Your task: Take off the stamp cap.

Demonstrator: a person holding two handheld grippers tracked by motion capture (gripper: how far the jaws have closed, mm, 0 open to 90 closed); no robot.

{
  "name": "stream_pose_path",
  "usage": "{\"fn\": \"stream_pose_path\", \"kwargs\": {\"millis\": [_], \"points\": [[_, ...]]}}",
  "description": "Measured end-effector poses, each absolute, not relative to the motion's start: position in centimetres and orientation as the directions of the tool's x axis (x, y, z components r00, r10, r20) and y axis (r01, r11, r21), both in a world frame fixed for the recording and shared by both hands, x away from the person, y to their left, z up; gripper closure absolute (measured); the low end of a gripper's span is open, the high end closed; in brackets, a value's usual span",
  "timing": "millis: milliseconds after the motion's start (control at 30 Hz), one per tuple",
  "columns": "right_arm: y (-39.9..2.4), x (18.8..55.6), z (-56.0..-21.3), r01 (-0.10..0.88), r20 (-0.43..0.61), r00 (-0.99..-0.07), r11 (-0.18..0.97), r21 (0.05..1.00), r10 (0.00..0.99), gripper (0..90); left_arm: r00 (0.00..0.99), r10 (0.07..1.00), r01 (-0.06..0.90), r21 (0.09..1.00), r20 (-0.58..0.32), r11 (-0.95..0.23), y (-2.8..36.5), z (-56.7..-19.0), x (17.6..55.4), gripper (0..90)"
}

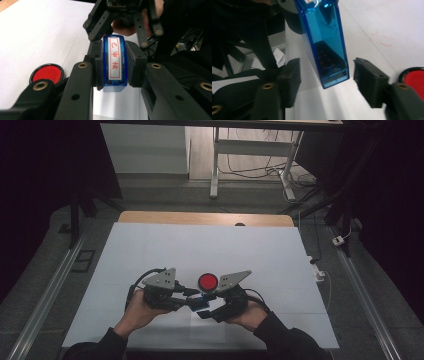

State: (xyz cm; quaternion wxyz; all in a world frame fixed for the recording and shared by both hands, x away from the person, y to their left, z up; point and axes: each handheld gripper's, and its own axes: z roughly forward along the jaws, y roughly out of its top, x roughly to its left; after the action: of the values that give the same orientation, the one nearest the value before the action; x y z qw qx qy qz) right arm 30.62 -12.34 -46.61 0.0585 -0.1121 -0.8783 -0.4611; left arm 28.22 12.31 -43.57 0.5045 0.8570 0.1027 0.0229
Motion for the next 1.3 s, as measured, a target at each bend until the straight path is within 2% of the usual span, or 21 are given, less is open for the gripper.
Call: {"fn": "stream_pose_path", "kwargs": {"millis": [167, 467, 967, 1300], "points": [[-12.42, 30.84, -46.73, 0.22, 0.203, -0.975, 0.545, 0.809, 0.091, 52.3, 0.98, 0.185, 0.149, 0.88, -0.071, -0.451, 12.36, -43.51, 28.2, 70.7], [-12.52, 30.88, -46.65, 0.192, 0.205, -0.978, 0.538, 0.821, 0.035, 63.0, 0.985, 0.159, 0.132, 0.899, -0.07, -0.419, 12.54, -43.41, 28.13, 70.7], [-12.91, 31.22, -46.42, 0.215, 0.257, -0.966, 0.506, 0.835, -0.013, 68.1, 0.99, 0.132, 0.097, 0.916, -0.049, -0.389, 12.69, -43.31, 27.97, 70.9], [-12.94, 31.31, -46.54, 0.297, 0.327, -0.944, 0.521, 0.8, 0.037, 68.5, 0.989, 0.147, 0.066, 0.908, -0.005, -0.414, 12.44, -43.23, 27.65, 71.0]]}}
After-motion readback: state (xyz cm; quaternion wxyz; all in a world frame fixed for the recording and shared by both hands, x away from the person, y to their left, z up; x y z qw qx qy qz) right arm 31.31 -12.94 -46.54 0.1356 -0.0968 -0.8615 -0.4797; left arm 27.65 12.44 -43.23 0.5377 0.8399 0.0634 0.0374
